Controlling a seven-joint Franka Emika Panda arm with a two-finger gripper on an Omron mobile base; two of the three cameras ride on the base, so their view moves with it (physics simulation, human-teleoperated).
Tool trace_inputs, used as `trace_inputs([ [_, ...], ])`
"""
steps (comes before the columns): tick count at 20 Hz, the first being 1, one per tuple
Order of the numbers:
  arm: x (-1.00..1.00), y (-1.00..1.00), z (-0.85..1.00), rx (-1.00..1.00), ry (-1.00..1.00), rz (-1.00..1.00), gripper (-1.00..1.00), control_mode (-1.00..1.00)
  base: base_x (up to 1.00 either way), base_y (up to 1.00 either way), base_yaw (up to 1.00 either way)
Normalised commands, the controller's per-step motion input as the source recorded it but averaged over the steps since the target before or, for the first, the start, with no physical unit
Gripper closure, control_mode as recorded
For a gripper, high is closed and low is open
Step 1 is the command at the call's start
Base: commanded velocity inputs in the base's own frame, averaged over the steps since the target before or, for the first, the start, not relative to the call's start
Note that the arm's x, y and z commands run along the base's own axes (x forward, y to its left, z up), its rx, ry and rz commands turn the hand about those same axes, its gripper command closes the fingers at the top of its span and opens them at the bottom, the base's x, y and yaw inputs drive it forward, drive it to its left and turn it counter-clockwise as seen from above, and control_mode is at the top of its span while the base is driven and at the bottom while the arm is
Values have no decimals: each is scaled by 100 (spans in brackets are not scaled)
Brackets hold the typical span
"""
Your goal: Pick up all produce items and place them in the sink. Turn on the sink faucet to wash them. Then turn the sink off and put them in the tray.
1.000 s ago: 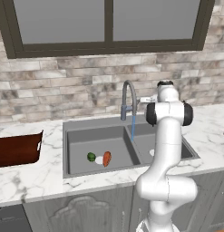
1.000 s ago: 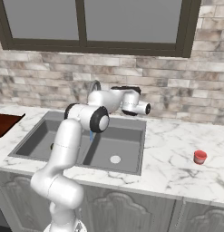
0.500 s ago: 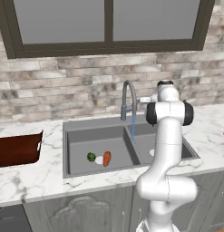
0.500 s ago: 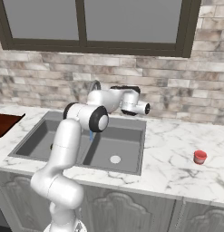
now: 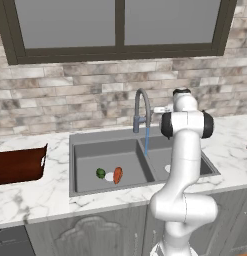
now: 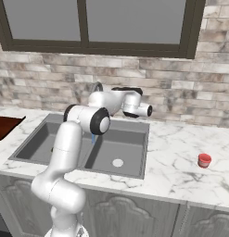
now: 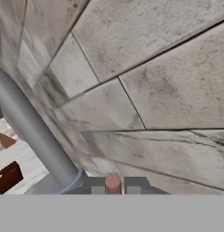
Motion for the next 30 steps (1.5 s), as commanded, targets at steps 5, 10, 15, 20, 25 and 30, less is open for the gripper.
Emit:
trace_inputs([
  [5,0,48,0,0,0,6,100,-100,0,0,0],
  [10,0,57,0,0,0,9,100,-100,0,0,0],
  [15,0,62,0,0,0,9,100,-100,0,0,0],
  [20,0,76,0,0,0,11,100,-100,0,0,0],
  [25,0,80,0,-1,0,12,100,-100,0,0,0],
  [30,0,71,0,-2,0,9,100,-100,0,0,0],
])
